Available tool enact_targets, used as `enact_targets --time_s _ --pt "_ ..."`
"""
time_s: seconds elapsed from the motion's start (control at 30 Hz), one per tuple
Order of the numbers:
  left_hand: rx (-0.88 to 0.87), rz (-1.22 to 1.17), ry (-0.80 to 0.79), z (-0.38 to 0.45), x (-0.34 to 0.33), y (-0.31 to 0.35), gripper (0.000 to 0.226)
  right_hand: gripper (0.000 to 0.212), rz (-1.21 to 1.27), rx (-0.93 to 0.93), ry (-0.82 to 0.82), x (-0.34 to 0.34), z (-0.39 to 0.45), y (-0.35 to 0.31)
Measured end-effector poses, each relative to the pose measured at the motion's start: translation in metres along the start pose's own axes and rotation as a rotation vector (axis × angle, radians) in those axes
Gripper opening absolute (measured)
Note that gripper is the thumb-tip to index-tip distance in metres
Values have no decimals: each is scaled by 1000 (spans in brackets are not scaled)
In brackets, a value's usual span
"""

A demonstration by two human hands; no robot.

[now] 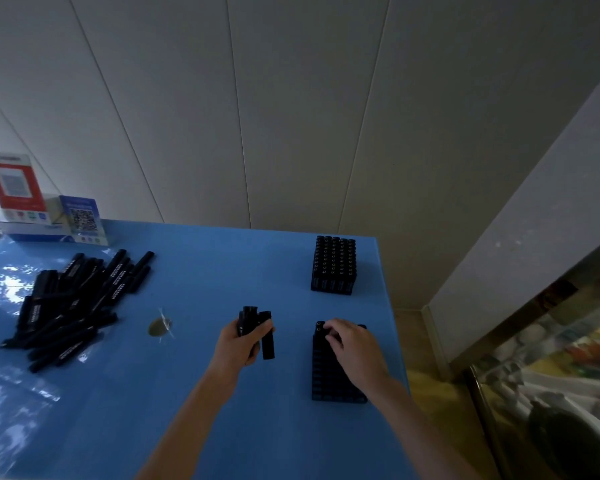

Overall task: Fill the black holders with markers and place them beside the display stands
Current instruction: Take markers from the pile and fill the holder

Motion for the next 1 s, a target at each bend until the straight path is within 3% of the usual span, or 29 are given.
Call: enact_targets --time_s 0.17,0.33,0.47,0.77,1.0 --pt "-2 69 -58 -7 -17 2 25 16 94 -51 4 11 -2 1" --pt "14 127 -81 -10 -36 -1 22 11 543 -175 -35 25 -2 -8" --pt "-5 209 -89 -9 -53 4 19 11 752 -183 -110 34 -1 -22" --pt "-117 356 -144 -16 -83 14 22 22 811 -249 -122 34 -9 -20" --pt "-35 302 -116 -9 -69 5 22 11 828 -310 -142 27 -9 2"
Point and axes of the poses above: each hand's wrist, its own z-axis towards the middle knuckle, its own x-axis out of the back of the hand, y = z × x, the point moved 10 cm from there along z, towards the middle knuckle, and after that the axes turned 2 degrees about -z, right-handed, at the moved point
